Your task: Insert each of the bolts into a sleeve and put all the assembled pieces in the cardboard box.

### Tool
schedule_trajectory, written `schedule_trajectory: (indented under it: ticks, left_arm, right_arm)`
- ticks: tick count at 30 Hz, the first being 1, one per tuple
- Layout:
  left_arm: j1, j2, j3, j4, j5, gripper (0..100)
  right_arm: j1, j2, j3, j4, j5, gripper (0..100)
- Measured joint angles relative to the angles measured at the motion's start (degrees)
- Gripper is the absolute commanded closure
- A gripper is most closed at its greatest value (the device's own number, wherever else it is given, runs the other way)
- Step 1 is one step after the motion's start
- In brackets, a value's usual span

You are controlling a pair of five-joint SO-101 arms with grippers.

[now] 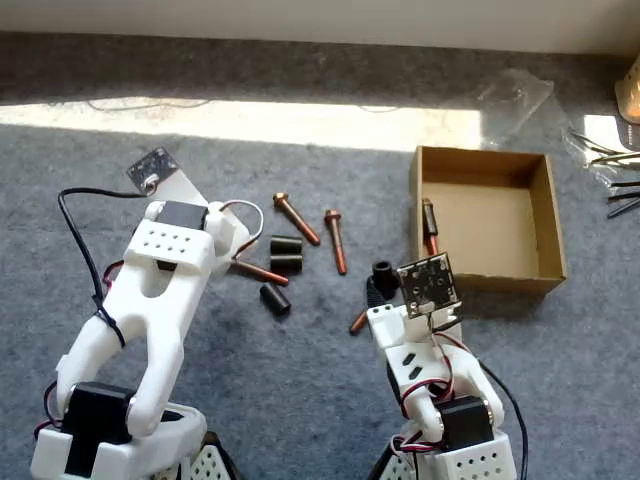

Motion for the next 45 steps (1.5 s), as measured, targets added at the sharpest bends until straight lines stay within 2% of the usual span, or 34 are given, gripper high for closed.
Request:
schedule_trajectory:
  ticks: [4,8,11,16,25,31,37,45]
  left_arm:
    - [0.09,0.53,0.88,-4.13,1.85,95]
    - [3.43,0.53,4.84,-11.25,2.29,95]
    - [4.31,0.53,6.15,-14.42,4.75,91]
    - [4.13,0.53,6.51,-15.3,6.95,80]
    - [3.87,0.53,9.05,-15.56,10.2,79]
    - [0.44,0.53,9.93,-15.91,10.2,79]
    - [0.62,0.53,13.8,-22.07,10.2,79]
    - [0.53,0.53,14.07,-23.12,10.2,79]
  right_arm:
    - [0.0,0.0,0.0,0.0,0.0,99.4]
    - [0.0,0.0,0.0,0.0,0.0,99.4]
    - [0.0,0.0,0.0,0.0,0.0,99.4]
    - [0.0,0.0,0.0,0.0,0.0,99.4]
    - [0.0,0.0,0.0,0.0,0.0,99.4]
    - [0.0,0.0,0.0,0.0,0.0,99.4]
    - [-0.09,0.0,0.0,0.0,0.0,99.4]
    - [-0.09,0.0,0.0,0.0,0.0,99.4]
